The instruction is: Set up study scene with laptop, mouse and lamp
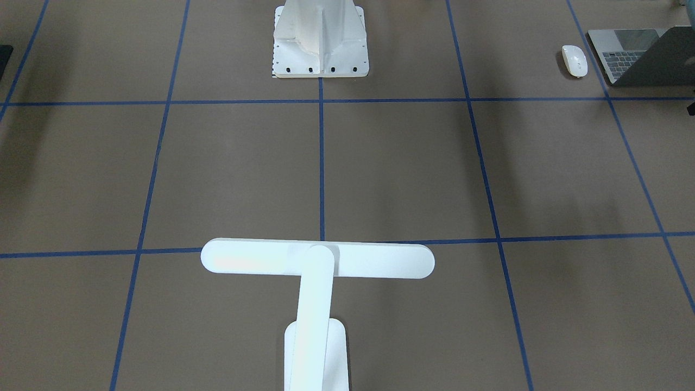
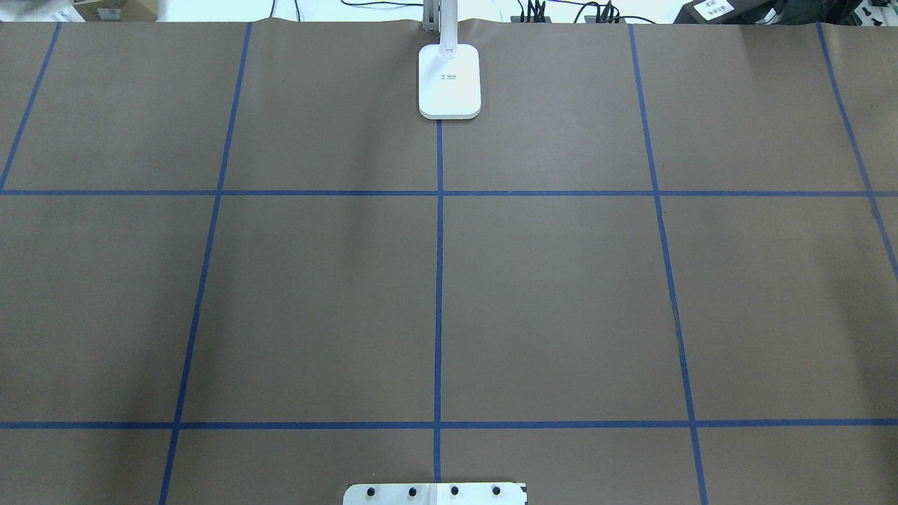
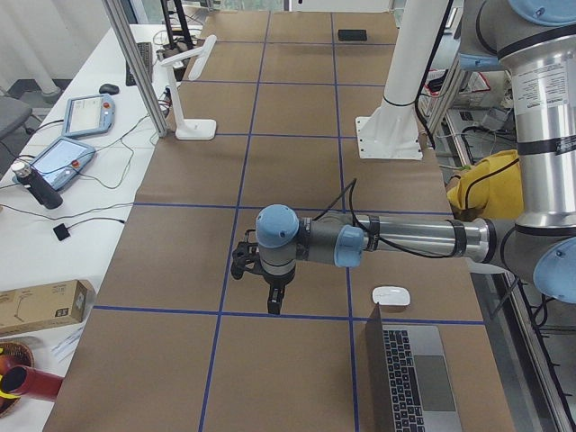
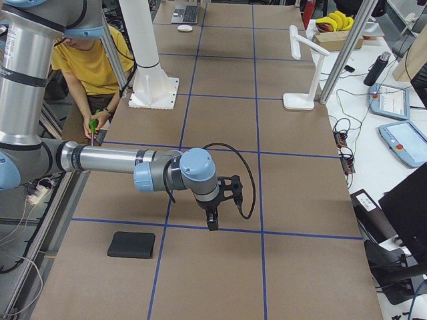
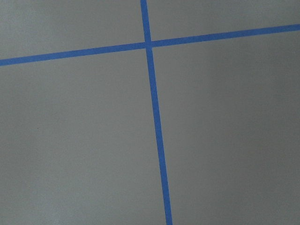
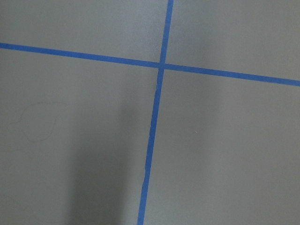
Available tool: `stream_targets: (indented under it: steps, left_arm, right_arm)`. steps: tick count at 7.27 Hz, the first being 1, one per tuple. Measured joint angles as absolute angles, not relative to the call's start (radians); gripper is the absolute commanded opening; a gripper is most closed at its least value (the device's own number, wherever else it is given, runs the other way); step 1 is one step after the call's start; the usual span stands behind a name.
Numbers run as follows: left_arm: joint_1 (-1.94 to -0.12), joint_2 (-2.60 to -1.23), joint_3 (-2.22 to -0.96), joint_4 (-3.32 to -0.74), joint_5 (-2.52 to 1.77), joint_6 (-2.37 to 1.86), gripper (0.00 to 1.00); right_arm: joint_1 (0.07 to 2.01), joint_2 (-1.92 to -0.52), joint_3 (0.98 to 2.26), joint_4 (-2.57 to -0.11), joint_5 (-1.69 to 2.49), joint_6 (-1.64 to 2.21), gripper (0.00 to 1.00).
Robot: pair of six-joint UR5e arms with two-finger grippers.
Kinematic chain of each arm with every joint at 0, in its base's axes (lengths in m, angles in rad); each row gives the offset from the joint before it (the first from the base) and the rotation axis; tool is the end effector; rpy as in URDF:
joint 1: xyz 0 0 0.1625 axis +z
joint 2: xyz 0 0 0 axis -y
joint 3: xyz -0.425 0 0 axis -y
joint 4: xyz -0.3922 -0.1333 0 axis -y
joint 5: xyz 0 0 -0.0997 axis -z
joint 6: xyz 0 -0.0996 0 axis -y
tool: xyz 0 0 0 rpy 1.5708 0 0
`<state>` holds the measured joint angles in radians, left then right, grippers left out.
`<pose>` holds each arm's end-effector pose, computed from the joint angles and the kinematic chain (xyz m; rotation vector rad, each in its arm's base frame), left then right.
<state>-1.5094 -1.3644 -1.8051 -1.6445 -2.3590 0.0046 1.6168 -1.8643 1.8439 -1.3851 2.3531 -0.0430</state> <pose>-0.0373 -0.4143 0.6273 0.0739 0.7902 0.1025 0.0805 -0.3758 0.6306 0.1913 -0.7727 -0.0618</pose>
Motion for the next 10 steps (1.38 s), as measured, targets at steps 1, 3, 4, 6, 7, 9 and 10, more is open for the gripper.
stream_targets:
  steps: [1,3,4,6,7,9,10]
  left_arm:
    - [-1.509,-1.364,-1.807,-1.644,-2.359,0.005,1.00]
    - [-1.511,-1.366,-1.813,-1.642,-2.358,0.007,1.00]
    - [-1.515,-1.367,-1.817,-1.641,-2.357,0.011,1.00]
    - [-1.548,-1.369,-1.822,-1.639,-2.353,0.020,1.00]
    - [-1.593,-1.369,-1.819,-1.638,-2.352,0.021,1.00]
    - [-1.668,-1.385,-1.803,-1.639,-2.320,0.021,1.00]
    - [-1.696,-1.405,-1.800,-1.632,-2.295,0.021,1.00]
  right_arm:
    - [1.617,-1.864,1.844,-1.385,2.353,-0.043,1.00]
    - [1.617,-1.865,1.845,-1.384,2.353,-0.043,1.00]
    - [1.617,-1.865,1.845,-1.385,2.353,-0.043,1.00]
    - [1.617,-1.866,1.844,-1.384,2.353,-0.043,1.00]
    - [1.617,-1.866,1.843,-1.385,2.354,-0.043,1.00]
    - [1.617,-1.867,1.840,-1.385,2.355,-0.043,1.00]
    - [1.617,-1.867,1.839,-1.385,2.354,-0.043,1.00]
